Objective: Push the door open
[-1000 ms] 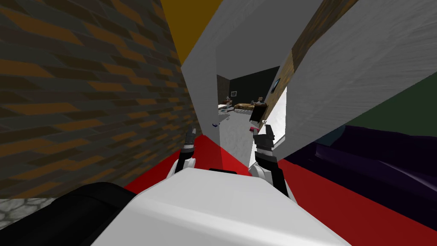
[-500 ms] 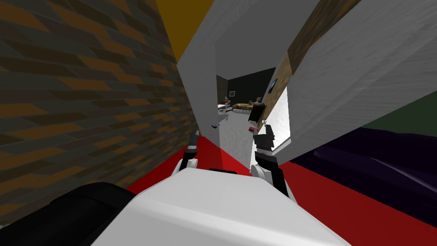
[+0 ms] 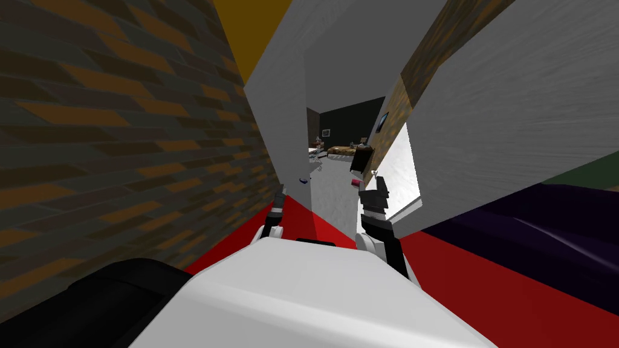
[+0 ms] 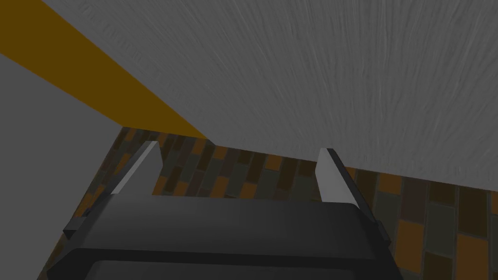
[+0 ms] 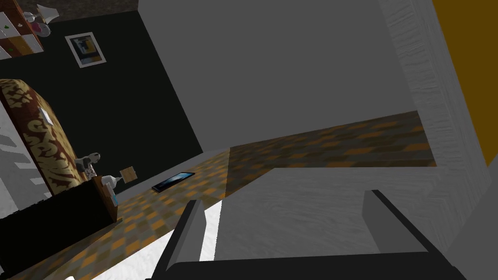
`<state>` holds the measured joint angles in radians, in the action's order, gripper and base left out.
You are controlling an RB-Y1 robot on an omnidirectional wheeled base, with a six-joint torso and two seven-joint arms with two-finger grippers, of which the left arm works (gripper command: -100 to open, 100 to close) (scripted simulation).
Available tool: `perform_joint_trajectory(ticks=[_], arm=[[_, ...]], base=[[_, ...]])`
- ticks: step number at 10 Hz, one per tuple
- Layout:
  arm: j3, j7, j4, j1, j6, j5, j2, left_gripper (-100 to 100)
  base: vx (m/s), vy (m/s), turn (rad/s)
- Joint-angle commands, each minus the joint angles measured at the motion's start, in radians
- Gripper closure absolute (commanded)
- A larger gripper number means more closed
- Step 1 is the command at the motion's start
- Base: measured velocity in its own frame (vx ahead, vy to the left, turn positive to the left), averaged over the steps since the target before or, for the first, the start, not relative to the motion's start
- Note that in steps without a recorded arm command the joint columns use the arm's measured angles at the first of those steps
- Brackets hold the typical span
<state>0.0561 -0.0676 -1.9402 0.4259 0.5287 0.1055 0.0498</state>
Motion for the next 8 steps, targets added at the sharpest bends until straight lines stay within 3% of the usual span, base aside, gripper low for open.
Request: perform_joint_trajectory(ticks=[1, 6, 8], arm=[[0.014, 0.006, 0.048, -0.009, 0.012, -0.002, 0.004, -100], [0.053, 0.024, 0.198, -0.044, 0.049, -0.010, 0.014, -100], [0.061, 0.028, 0.236, -0.051, 0.057, -0.011, 0.015, -100]], base=[[0.077, 0.109, -0.099], [0.080, 0.096, -0.095], [0.058, 0.054, -0.038]])
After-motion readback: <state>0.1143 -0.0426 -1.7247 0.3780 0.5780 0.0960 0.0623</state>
